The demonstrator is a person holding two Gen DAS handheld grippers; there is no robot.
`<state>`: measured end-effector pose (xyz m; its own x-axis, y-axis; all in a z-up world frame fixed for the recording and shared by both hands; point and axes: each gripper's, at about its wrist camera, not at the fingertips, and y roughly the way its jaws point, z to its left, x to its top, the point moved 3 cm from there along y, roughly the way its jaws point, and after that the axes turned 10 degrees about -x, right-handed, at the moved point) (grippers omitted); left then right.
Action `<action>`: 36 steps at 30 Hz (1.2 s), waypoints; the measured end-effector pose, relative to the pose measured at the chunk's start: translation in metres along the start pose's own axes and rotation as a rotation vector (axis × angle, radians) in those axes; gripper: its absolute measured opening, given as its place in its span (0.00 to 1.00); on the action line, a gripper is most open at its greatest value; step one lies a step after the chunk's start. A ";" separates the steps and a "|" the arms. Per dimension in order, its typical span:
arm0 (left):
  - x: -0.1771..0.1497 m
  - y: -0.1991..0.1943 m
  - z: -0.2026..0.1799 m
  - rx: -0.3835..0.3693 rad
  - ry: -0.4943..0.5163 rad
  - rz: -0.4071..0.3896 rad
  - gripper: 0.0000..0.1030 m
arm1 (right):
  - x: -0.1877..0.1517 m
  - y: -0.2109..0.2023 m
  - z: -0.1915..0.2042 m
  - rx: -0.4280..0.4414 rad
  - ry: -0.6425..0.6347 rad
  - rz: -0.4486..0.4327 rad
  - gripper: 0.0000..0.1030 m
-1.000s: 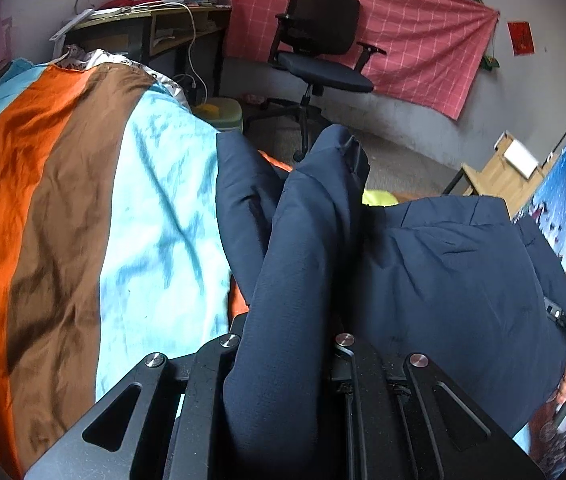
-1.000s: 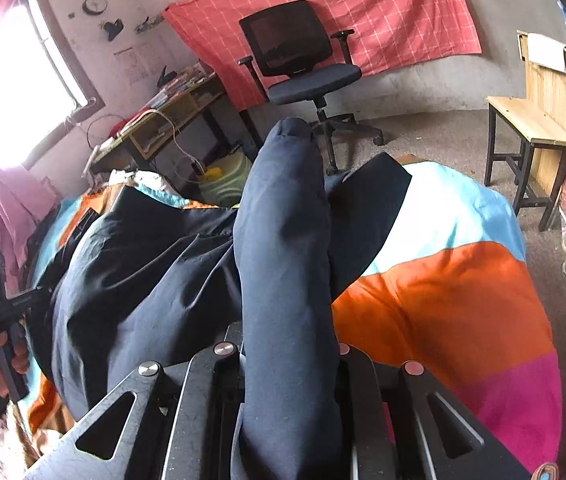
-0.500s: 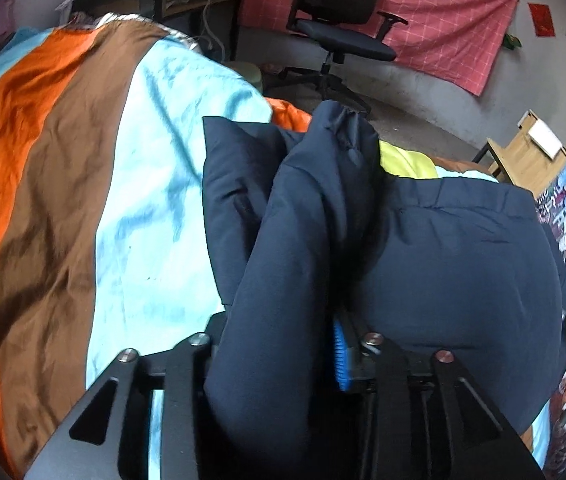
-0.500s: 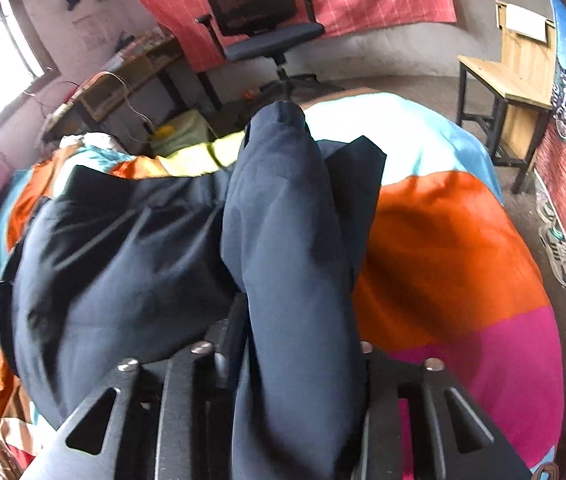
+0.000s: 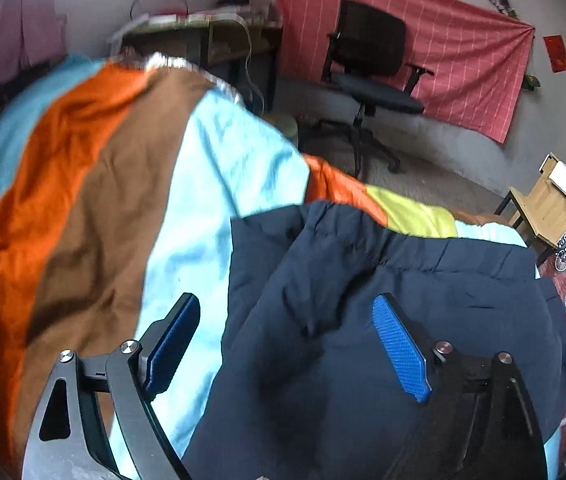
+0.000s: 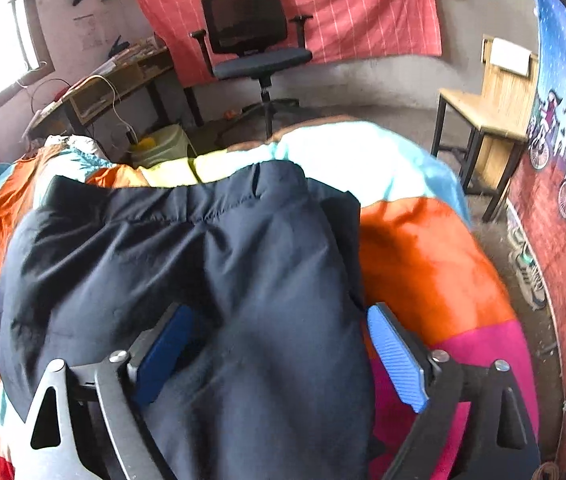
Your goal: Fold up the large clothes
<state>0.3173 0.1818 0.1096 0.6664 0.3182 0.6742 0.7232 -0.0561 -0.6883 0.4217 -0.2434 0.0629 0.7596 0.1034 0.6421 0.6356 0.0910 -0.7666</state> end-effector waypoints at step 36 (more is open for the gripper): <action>-0.103 -0.118 -0.108 -0.031 0.213 -0.250 0.98 | -0.070 -0.169 0.057 -0.014 -0.025 -0.404 1.00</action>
<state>0.1826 0.0537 0.1502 0.4879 0.1207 0.8645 0.8723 -0.0306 -0.4881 0.2533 -0.2093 0.1473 0.4449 0.0860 0.8914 0.8842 0.1157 -0.4525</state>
